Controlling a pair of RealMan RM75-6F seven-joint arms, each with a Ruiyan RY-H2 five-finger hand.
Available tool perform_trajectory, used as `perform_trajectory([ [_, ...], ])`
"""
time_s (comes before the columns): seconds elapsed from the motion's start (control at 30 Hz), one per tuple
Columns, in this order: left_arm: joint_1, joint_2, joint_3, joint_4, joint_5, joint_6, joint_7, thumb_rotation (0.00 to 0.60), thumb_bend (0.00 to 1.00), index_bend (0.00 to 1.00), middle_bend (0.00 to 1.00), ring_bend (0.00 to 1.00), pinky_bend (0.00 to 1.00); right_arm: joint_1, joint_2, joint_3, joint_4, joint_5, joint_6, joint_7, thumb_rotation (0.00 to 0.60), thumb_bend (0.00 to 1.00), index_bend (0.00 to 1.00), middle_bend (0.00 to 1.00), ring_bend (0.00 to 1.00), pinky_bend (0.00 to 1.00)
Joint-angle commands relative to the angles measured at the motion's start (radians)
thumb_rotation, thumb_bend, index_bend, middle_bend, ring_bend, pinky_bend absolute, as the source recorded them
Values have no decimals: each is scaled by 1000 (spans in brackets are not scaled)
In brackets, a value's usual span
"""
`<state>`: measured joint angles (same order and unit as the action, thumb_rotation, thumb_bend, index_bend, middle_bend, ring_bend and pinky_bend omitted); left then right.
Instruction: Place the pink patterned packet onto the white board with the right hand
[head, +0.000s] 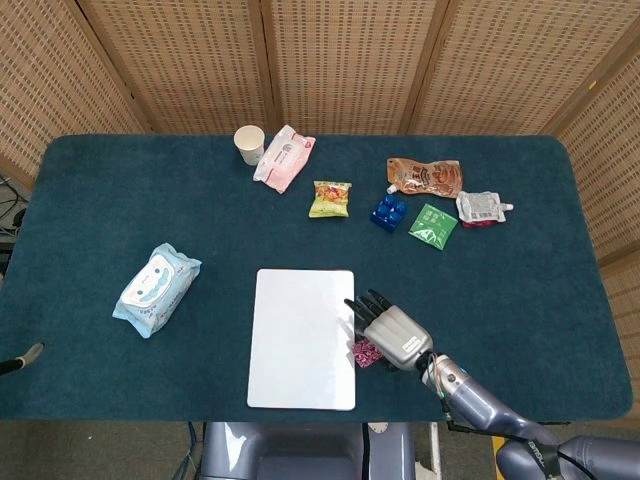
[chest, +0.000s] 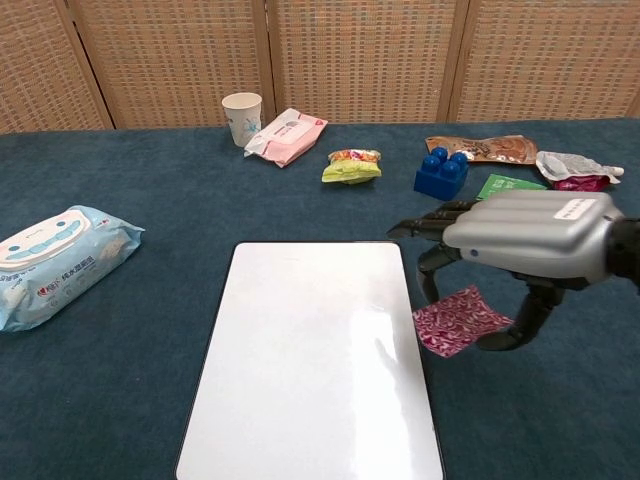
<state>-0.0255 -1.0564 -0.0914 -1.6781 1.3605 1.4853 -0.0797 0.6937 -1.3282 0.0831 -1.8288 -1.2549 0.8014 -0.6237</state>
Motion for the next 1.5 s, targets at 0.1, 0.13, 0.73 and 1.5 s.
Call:
perform_trajectory([
  [0.1,-3,3,-3,5,-10,-11,-12,583,0,0,0,0,0,123,-145,42,-22,254,19,-226,600,311,625,0,0,0],
  [0.13,-3,3,-4,7,-12,-13,-14,583,0,0,0,0,0,139,-163,42,-22,289,34,-255,600,311,625,0,0,0],
  [0.73,0,12,-4,9,-12,-14,-40,583,0,0,0,0,0,242,-211,19,-86,554,235,-404,600,30,63,0,0,0],
  [1.5,-2,5,1,9,-11,-21,-26,583,0,0,0,0,0,129,-167,-61,167,365,149,-32,600,260,404,0,0,0],
])
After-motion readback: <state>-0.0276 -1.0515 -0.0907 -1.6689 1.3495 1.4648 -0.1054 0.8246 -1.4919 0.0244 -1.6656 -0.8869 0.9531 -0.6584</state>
